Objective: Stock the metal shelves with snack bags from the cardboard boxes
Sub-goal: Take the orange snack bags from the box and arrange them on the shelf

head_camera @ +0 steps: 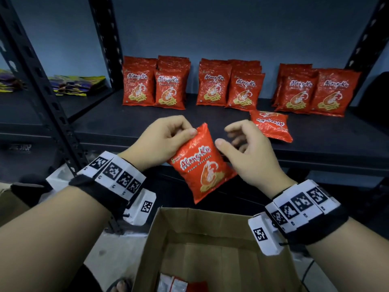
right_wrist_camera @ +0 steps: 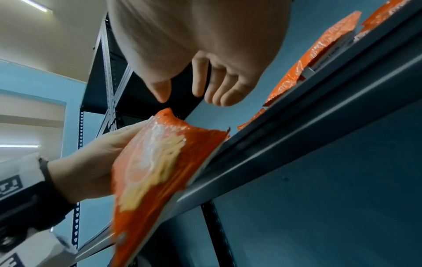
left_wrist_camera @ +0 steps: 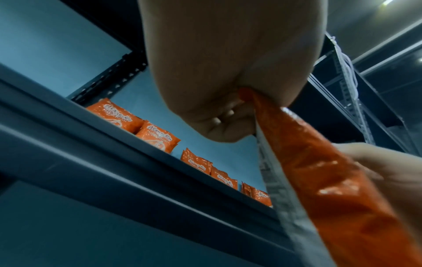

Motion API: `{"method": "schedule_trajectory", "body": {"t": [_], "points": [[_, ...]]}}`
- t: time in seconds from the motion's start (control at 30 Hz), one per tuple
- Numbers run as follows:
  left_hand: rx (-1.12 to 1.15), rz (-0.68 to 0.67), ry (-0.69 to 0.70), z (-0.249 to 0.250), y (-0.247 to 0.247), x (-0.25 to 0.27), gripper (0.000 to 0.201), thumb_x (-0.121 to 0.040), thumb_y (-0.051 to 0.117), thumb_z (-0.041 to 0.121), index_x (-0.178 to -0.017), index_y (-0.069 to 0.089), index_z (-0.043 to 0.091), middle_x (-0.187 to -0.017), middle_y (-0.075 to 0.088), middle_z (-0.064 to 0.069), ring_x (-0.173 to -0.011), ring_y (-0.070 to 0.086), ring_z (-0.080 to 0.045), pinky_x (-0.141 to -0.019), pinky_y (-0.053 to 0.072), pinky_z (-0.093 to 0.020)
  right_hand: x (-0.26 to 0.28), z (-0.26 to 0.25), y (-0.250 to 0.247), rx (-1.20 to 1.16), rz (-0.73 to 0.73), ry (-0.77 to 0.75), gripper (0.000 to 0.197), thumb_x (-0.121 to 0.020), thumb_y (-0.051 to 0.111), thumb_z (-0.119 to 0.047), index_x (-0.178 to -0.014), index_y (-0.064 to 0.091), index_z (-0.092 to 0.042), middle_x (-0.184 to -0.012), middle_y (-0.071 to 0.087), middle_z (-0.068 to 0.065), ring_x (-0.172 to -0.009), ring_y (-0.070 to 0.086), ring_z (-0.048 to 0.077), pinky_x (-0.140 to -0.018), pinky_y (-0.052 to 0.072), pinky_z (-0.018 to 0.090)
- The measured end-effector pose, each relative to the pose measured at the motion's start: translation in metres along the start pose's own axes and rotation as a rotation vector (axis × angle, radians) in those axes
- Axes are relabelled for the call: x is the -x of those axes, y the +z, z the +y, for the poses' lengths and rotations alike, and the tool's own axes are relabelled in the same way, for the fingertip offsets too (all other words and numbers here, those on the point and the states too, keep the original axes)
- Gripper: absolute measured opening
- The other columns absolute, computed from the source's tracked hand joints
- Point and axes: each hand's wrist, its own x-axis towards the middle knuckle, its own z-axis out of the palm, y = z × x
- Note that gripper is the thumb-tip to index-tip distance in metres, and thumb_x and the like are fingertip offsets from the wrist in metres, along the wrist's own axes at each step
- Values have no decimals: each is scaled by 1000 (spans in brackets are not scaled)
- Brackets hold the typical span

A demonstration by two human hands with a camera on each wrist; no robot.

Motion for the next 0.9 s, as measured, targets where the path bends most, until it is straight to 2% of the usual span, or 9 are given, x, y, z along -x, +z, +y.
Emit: {"method": "schedule_trajectory", "body": {"t": [0.1,0.17,0.23,0.37,0.5,0.57,0.67,0.8,0.9], "points": [[-53,-51,27,6,6,4,18,-97,69,33,-85,67,19,-70,69,-6,-59,62,-17,-59,50,-31,2,-7,2,-86,-291,78,42,-82,80,-50,-116,66,-30,-109,71,-10,-96,69,10,-84,58,35],[-37,-55,47,8,8,5,16,-96,71,30,-87,65,18,-58,58,5,-53,53,-6,-56,44,-21,5,-9,4,-195,-458,135,42,-84,82,-41,-119,67,-23,-111,76,-6,-99,74,12,-89,61,39],[-18,-52,51,8,9,5,16,-94,72,30,-89,65,17,-55,52,9,-51,49,-4,-56,43,-19,8,-8,5,-253,-510,153,38,-86,80,-31,-119,68,-16,-109,78,-2,-99,75,14,-89,61,36],[140,-7,-30,5,7,5,34,-85,73,44,-97,66,12,-68,60,-6,-60,59,-13,-57,49,-22,6,-4,2,-331,-379,192,36,-86,81,-26,-116,69,-12,-106,79,2,-97,77,19,-87,62,38],[297,-130,-251,-5,10,8,62,-79,82,54,-117,64,8,-103,74,-10,-93,74,-20,-81,61,-40,-1,-2,-5,-410,-207,220,35,-86,81,-24,-117,68,-12,-108,78,3,-99,76,21,-90,62,45],[408,-243,-309,-4,19,11,65,-77,87,40,-129,61,11,-119,74,-12,-109,73,-26,-92,59,-46,-3,-4,-4,-459,-165,232,36,-86,81,-23,-118,68,-13,-110,78,3,-101,76,21,-90,61,47],[512,-252,-276,6,31,11,60,-77,84,12,-131,59,10,-120,75,-10,-111,72,-28,-96,58,-39,-6,-9,-4,-458,-139,210,40,-85,80,-29,-120,66,-14,-112,77,1,-103,75,18,-93,60,45],[526,-101,-257,6,28,1,60,-75,83,18,-130,60,7,-118,75,-10,-110,72,-28,-98,56,-43,-14,-11,-18,-203,-67,124,55,-81,79,-50,-123,60,-21,-107,73,-5,-95,71,9,-83,59,30],[409,55,-247,0,23,-11,53,-74,85,26,-120,67,8,-110,78,-4,-105,74,-23,-95,59,-38,-21,-1,-37,68,67,18,43,-87,78,-47,-120,61,-27,-100,68,-12,-99,63,5,-83,49,21]]}}
